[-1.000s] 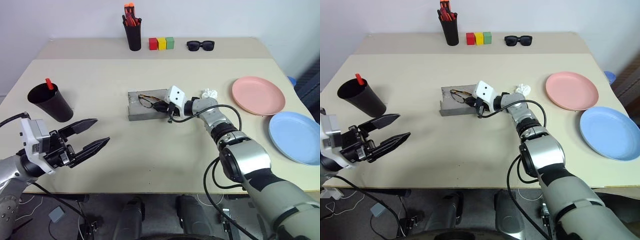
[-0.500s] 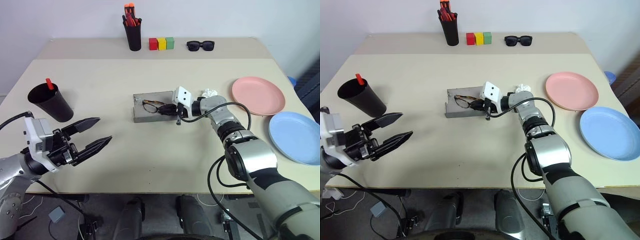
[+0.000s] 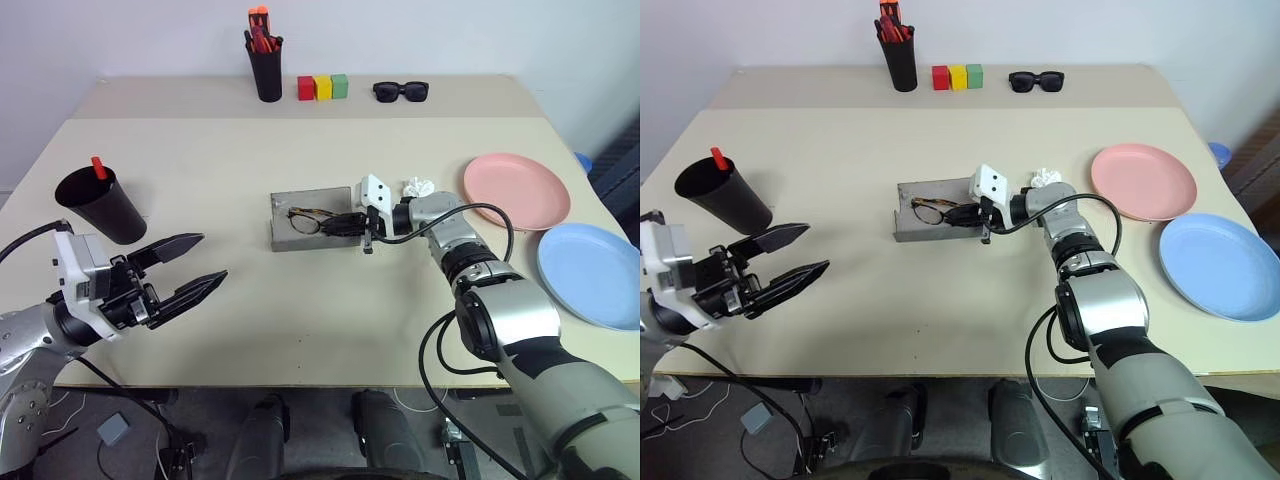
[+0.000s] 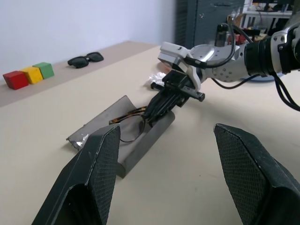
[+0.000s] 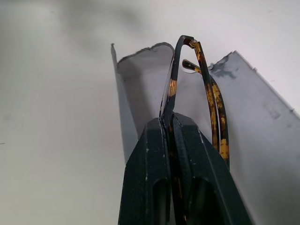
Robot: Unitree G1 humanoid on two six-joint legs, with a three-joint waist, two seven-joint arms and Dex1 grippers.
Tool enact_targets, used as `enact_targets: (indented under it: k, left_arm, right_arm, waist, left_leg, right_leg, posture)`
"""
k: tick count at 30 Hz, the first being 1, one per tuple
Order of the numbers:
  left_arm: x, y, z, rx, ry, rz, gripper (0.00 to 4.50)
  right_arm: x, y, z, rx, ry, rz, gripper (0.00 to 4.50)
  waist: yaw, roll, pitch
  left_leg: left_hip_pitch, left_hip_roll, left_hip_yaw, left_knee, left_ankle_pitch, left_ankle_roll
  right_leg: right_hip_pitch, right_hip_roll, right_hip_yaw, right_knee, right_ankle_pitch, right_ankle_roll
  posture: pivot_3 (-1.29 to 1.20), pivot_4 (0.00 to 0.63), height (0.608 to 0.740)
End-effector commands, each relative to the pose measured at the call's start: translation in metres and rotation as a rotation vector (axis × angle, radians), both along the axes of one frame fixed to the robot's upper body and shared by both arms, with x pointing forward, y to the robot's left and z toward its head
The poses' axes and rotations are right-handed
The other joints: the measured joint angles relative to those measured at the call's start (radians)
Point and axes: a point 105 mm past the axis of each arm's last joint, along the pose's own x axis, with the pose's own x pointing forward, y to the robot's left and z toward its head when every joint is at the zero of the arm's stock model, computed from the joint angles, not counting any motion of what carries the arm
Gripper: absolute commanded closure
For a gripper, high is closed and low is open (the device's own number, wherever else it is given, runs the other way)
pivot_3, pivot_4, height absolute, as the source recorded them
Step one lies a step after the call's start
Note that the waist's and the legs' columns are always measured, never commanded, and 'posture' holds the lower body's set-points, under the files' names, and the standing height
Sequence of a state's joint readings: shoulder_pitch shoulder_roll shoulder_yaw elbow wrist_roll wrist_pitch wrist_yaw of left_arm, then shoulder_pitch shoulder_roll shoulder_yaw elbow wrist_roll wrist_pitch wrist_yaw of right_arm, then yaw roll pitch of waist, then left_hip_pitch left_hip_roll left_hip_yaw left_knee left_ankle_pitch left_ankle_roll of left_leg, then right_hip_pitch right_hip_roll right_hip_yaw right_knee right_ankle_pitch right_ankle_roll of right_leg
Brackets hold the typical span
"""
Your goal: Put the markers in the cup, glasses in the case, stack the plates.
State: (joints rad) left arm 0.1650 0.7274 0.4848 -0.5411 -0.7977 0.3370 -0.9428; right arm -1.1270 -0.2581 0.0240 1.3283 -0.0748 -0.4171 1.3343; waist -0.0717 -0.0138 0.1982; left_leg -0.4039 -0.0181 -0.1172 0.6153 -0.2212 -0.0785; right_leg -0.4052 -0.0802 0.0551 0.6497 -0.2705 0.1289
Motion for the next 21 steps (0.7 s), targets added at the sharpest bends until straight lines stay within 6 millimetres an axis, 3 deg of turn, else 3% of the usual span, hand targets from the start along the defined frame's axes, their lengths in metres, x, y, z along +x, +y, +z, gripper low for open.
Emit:
enact_targets:
  k: [1,15,18,21]
  left_arm:
    - [-0.002,-0.002,0.004,-0.001,-0.028,-0.005,1.26]
    - [-0.003,-0.003,0.004,-0.004,-0.028,0.000,1.26]
    - [-0.004,-0.003,0.004,-0.004,-0.028,0.002,1.26]
    - [-0.003,-0.002,0.004,-0.012,-0.027,0.011,1.26]
  right_arm:
    - [0.000,-0.003,0.007,0.007,-0.019,0.013,4.44]
    - [0.003,0.010,0.012,0.013,-0.034,0.004,4.44]
    - [0.002,0.010,0.012,0.010,-0.026,0.020,3.49]
    - [0.000,0.009,0.015,0.031,-0.014,0.036,2.09]
  waist:
    - [0.000,0.000,0.000]
    - [0.000,0.000,0.000]
    - [0.000,0.000,0.000]
    - [0.000,0.000,0.000]
  left_leg:
    - [0.000,0.000,0.000,0.000,0.000,0.000]
    - [0.000,0.000,0.000,0.000,0.000,0.000]
    - [0.000,0.000,0.000,0.000,0.000,0.000]
    - [0.000,0.000,0.000,0.000,0.000,0.000]
  right_leg:
    - [0.000,0.000,0.000,0.000,0.000,0.000]
    - [0.000,0.000,0.000,0.000,0.000,0.000]
    - [0.000,0.000,0.000,0.000,0.000,0.000]
    - [0.000,0.000,0.000,0.000,0.000,0.000]
  posture:
    - [0.00,0.150,0.740]
    - [0.00,0.150,0.740]
    - [0.00,0.150,0.740]
    - [0.00,0.150,0.740]
